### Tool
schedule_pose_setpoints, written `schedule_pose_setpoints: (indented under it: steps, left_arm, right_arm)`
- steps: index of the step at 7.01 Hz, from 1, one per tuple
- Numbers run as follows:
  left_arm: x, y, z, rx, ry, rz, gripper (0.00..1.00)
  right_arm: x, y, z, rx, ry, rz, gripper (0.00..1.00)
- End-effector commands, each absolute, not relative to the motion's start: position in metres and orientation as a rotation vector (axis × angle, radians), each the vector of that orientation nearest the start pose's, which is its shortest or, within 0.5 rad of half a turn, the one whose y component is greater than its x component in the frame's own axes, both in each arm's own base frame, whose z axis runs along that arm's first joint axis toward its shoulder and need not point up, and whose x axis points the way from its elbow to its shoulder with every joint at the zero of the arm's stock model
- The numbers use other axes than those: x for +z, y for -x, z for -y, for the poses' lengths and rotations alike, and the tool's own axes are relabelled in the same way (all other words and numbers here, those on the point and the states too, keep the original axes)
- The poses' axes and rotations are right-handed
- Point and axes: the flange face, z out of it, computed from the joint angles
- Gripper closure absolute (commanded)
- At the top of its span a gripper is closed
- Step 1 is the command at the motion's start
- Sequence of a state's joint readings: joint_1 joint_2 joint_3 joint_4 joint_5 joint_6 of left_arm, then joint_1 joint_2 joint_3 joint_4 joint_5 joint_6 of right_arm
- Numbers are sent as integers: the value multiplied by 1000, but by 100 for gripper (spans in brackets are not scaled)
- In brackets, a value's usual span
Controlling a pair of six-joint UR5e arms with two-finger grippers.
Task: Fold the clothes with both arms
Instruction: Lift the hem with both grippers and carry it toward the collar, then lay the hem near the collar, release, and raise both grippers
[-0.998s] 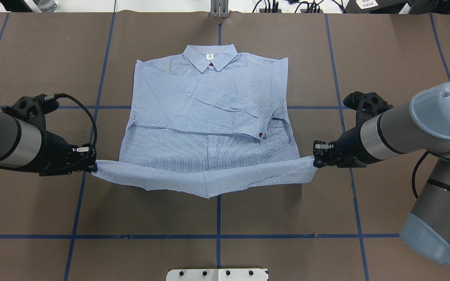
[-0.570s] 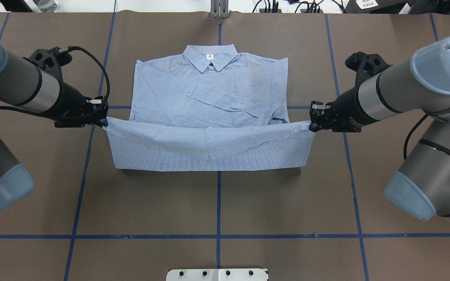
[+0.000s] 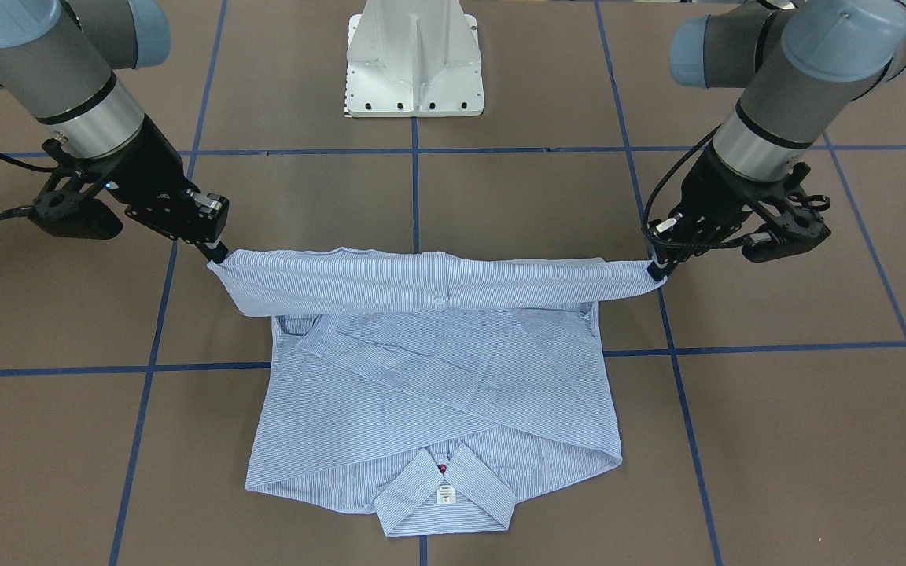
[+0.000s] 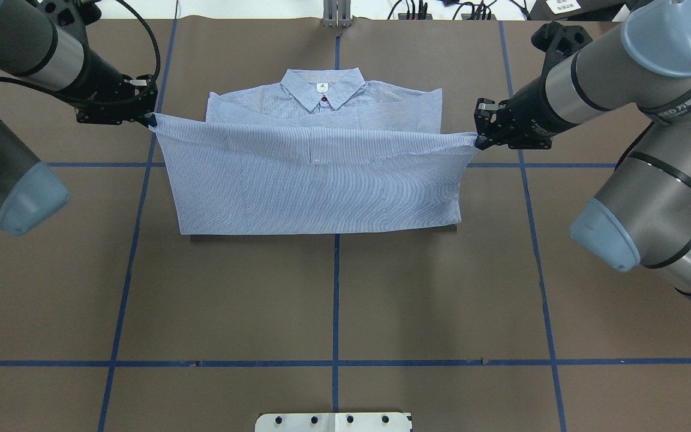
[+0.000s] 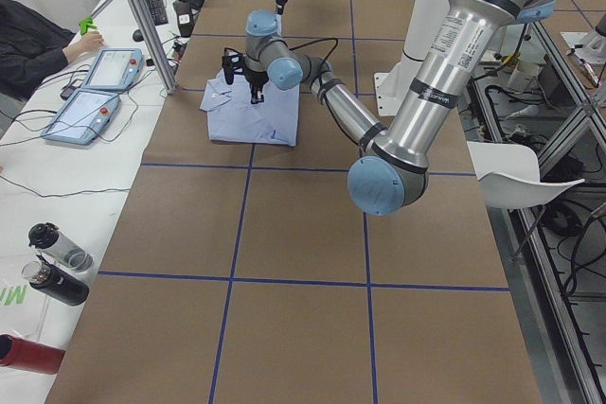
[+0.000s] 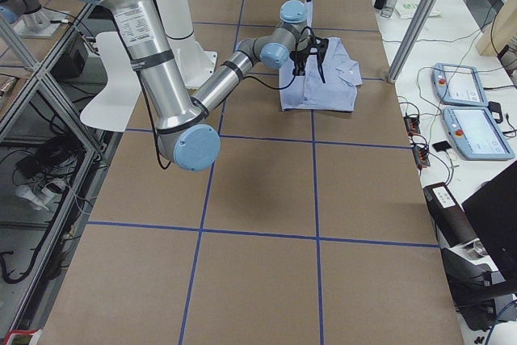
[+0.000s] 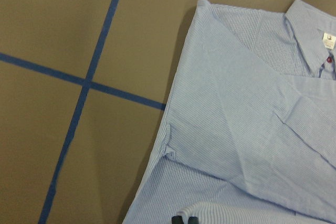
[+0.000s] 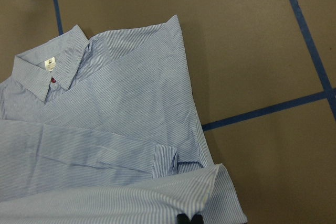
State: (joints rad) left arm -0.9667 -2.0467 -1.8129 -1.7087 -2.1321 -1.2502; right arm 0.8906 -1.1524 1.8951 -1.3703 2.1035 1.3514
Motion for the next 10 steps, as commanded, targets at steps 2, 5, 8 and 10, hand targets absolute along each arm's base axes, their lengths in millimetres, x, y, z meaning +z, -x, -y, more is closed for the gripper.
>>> schedule_pose_setpoints:
  steps: [2, 5, 8, 10]
  left_arm:
    - [261, -301, 600, -343, -89, -977, 100]
    - [300, -327, 640, -332, -117, -1003, 100]
    - [322, -349, 681, -333, -129, -1015, 100]
    - [356, -356, 692, -328, -136, -1019, 100]
  right_arm:
    - [248, 325, 567, 372, -70, 1015, 100]
    - [257, 359, 622, 378, -64, 992, 100]
    - [298, 372, 653, 381, -76, 1002, 100]
    - [312, 382, 656, 384, -55, 982, 100]
